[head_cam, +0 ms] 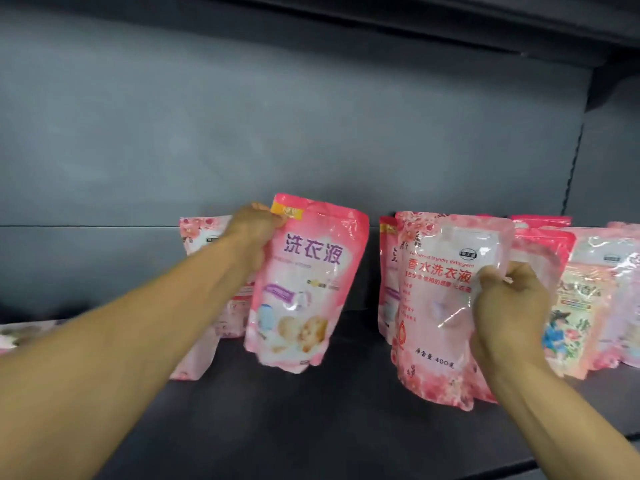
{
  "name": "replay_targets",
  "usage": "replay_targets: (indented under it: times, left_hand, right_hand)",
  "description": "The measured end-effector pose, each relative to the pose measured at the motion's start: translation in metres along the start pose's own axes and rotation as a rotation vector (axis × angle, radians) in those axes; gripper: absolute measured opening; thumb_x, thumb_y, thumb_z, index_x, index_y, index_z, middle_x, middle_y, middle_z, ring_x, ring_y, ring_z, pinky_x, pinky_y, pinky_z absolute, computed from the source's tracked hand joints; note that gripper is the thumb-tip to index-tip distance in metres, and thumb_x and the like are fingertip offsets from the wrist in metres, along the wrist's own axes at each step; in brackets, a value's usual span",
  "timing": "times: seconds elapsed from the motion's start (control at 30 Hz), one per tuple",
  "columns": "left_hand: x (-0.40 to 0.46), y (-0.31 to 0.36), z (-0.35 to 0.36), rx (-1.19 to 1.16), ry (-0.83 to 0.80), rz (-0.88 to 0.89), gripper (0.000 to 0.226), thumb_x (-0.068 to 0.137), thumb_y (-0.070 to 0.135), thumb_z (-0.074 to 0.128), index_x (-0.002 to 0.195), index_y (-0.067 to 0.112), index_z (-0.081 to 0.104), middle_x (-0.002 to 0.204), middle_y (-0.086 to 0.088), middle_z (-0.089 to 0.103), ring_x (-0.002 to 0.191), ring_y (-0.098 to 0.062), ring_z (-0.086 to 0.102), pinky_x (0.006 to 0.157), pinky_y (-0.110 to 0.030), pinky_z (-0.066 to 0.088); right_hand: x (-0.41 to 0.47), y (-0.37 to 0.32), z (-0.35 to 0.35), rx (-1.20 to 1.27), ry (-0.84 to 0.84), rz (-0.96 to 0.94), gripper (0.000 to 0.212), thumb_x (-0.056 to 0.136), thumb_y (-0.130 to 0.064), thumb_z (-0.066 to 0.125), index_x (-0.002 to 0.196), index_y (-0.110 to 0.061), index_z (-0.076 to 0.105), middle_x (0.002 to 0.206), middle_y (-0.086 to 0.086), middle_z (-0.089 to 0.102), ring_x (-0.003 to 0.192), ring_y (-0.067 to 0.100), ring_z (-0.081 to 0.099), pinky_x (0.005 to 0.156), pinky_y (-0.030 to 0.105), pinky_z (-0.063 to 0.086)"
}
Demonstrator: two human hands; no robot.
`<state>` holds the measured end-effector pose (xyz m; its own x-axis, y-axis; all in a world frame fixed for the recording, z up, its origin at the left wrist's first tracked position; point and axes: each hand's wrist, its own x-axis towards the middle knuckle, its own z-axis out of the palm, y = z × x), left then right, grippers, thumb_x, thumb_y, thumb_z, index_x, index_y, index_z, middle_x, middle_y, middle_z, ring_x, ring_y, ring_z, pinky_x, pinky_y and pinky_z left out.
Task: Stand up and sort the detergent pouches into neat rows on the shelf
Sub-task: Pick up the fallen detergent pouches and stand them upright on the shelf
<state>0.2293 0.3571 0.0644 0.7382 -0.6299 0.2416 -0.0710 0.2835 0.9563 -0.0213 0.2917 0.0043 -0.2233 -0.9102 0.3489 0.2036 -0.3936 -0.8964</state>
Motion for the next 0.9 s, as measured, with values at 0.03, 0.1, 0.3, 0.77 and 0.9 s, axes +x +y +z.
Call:
replay_targets:
  times: [0.03, 0.1, 0.3, 0.77, 0.9]
  left_hand:
    - [0.001, -0.013, 0.011, -0.034, 0.026, -0.014, 0.034, 0.086, -0.010, 0.052, 0.065, 0.014, 0.041, 0.064, -0.008, 0.045, 0.057, -0.019, 0.043, 0.055, -0.028, 0.038]
    - [0.001, -0.035, 0.031, -0.104, 0.081, -0.058, 0.030, 0.086, -0.007, 0.054, 0.066, 0.013, 0.043, 0.067, -0.009, 0.050, 0.057, -0.019, 0.047, 0.056, -0.029, 0.040]
    - [0.012, -0.065, 0.066, -0.270, 0.181, -0.096, 0.027, 0.088, 0.001, 0.056, 0.070, 0.017, 0.043, 0.071, -0.005, 0.054, 0.063, -0.018, 0.051, 0.063, -0.032, 0.046]
    - [-0.008, -0.098, 0.050, 0.048, -0.193, -0.073, 0.038, 0.077, 0.000, 0.072, 0.108, 0.013, 0.053, 0.099, -0.005, 0.069, 0.087, -0.019, 0.068, 0.072, -0.035, 0.055]
    - [-0.015, -0.124, 0.044, 0.310, -0.256, -0.098, 0.070, 0.062, -0.014, 0.072, 0.120, 0.016, 0.044, 0.109, -0.005, 0.064, 0.103, -0.021, 0.062, 0.083, -0.037, 0.053]
  right_hand:
    - [0.001, 0.004, 0.001, 0.002, 0.005, -0.015, 0.027, 0.092, -0.012, 0.045, 0.068, -0.024, 0.047, 0.070, 0.001, 0.057, 0.071, 0.025, 0.055, 0.069, 0.041, 0.051]
    - [0.003, 0.011, 0.004, -0.006, 0.007, -0.048, 0.027, 0.095, -0.013, 0.043, 0.070, -0.023, 0.043, 0.072, 0.000, 0.057, 0.067, 0.020, 0.052, 0.062, 0.032, 0.045]
    - [0.001, 0.025, 0.011, -0.046, 0.013, -0.151, 0.028, 0.098, -0.016, 0.042, 0.070, -0.022, 0.040, 0.068, 0.003, 0.053, 0.058, 0.015, 0.047, 0.057, 0.030, 0.041]
    - [-0.010, 0.047, 0.007, -0.232, -0.159, -0.260, 0.011, 0.093, -0.006, 0.050, 0.095, -0.015, 0.045, 0.076, -0.014, 0.055, 0.065, -0.002, 0.054, 0.056, 0.013, 0.047]
    - [-0.011, 0.051, 0.003, -0.328, -0.226, -0.245, 0.017, 0.091, -0.002, 0.051, 0.103, -0.014, 0.046, 0.083, -0.013, 0.058, 0.075, 0.009, 0.058, 0.068, 0.025, 0.050]
